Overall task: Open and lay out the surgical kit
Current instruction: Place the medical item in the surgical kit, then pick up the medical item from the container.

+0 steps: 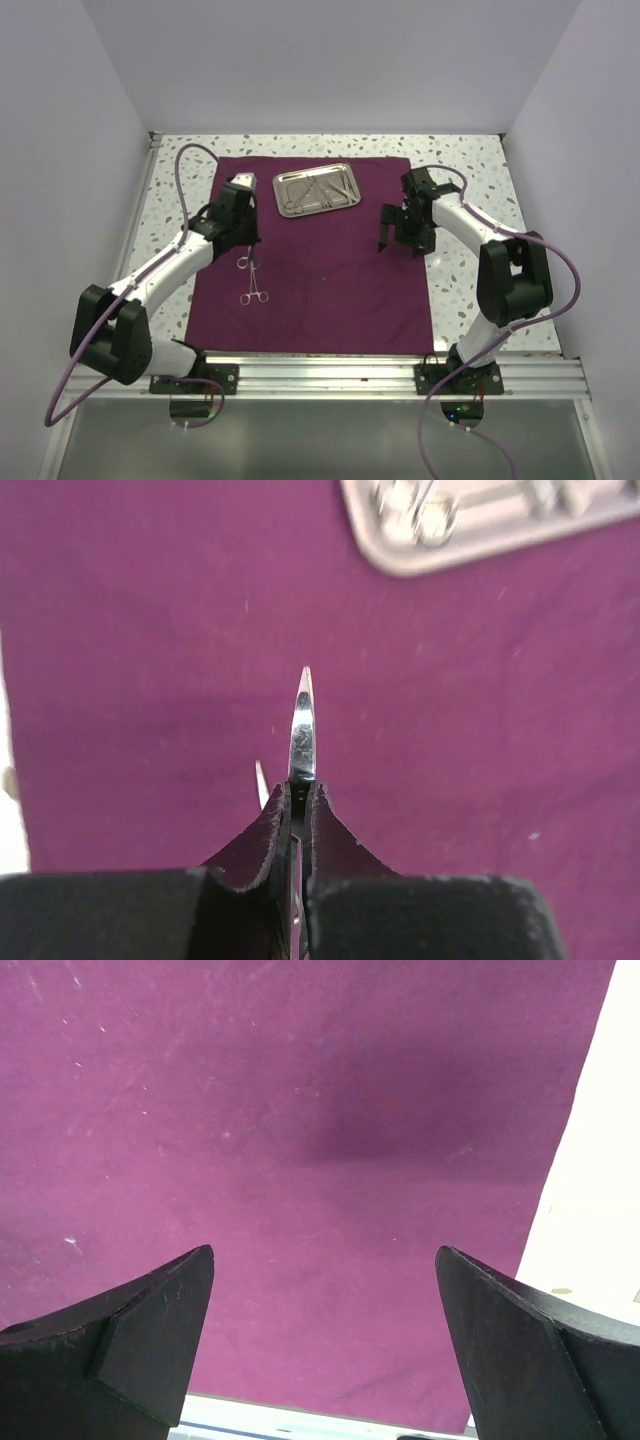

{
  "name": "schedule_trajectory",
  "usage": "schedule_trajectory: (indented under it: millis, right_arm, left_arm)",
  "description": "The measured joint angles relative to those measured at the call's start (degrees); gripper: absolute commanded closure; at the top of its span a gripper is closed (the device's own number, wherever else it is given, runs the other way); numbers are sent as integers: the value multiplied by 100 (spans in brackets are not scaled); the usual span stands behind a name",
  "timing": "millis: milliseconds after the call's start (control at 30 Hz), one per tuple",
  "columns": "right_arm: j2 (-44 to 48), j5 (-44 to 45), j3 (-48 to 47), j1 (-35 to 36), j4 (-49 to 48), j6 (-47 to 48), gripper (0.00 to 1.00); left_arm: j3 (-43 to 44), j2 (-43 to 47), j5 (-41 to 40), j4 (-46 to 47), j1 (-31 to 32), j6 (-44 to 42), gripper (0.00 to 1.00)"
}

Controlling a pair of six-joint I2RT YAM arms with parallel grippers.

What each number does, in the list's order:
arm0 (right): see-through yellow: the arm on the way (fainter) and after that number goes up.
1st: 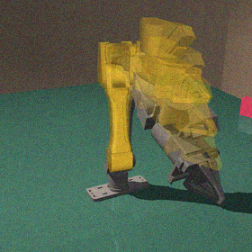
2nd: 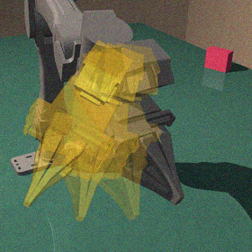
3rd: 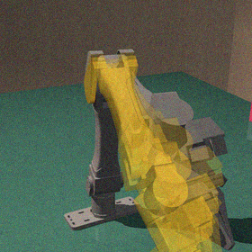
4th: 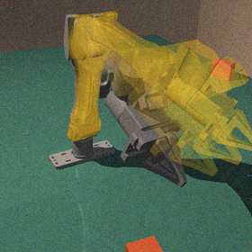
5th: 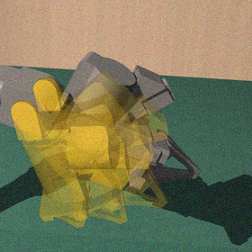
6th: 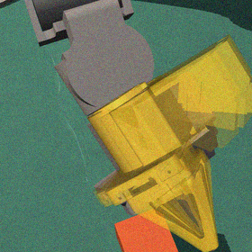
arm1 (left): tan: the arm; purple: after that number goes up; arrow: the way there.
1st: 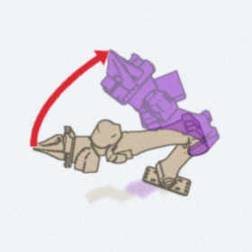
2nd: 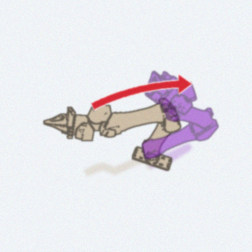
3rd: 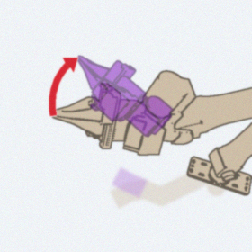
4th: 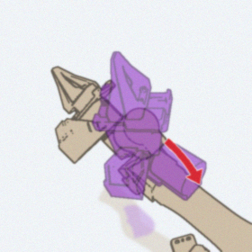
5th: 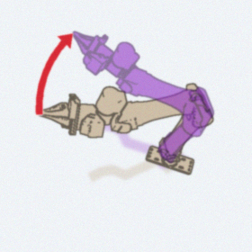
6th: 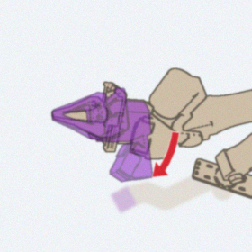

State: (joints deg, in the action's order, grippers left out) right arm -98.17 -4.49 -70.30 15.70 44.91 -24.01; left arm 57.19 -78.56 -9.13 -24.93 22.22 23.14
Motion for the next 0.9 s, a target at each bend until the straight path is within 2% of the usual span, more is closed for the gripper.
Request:
schedule_trajectory:
  millis: [200, 300, 333, 433, 533, 633, 900]
  right_arm:
    - [0, -107, 44, 0, -13, -42, 4]
    - [7, -105, 44, 0, -11, -42, 4]
    - [20, -103, 44, 0, -9, -42, 4]
    - [85, -101, 52, 0, -11, -42, 4]
    - [238, -96, 153, 0, -35, -42, 4]
    - [361, -83, 278, 0, -37, -59, 4]
    - [376, 87, 339, 0, -17, -144, 3]
  left_arm:
    - [-892, -33, 188, 221, 9, 289, 100]
    - [-1104, -240, 236, 315, 11, 402, 66]
    - [-1132, -306, 264, 306, 11, 424, 49]
    - [-1128, -372, 293, 302, 11, 474, 33]
    - [-861, -400, 284, 251, 11, 413, 31]
    - [-166, -647, 273, 227, 9, 254, 33]
    - [2334, -2645, 551, 739, 9, -612, 36]
